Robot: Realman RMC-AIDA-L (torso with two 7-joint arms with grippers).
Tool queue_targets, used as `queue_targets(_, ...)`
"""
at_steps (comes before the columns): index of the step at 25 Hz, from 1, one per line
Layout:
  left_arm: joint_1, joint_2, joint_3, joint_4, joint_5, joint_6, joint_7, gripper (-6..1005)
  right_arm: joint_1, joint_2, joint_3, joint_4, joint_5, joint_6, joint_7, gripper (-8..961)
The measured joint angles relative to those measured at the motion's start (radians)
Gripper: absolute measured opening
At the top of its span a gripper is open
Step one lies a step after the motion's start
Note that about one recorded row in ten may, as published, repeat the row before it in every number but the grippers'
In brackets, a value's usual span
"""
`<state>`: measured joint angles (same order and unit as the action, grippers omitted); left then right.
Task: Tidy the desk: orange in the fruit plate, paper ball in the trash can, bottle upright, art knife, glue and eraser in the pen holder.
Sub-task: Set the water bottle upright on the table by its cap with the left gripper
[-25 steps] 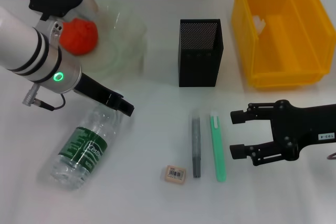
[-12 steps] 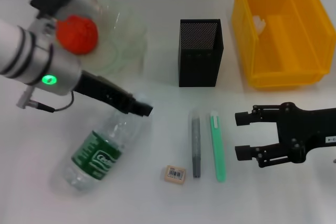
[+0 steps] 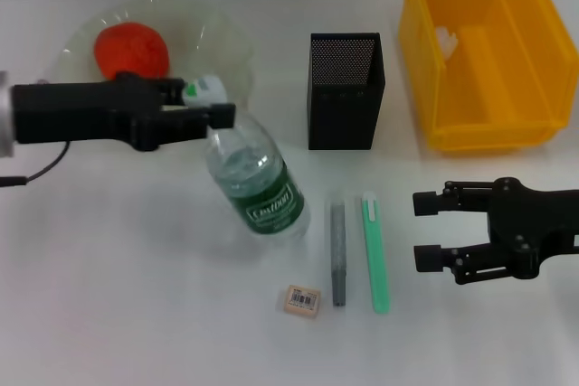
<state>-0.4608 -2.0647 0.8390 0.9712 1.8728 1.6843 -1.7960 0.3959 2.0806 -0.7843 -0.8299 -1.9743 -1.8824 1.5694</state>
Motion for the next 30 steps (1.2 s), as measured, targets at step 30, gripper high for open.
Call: queue_targets(30, 0.088, -0.014, -0.208, -0.912, -0.512, -0.013, 1.384, 462, 0.084, 0.004, 0.001, 0.154, 0.235, 0.077, -0.050, 816)
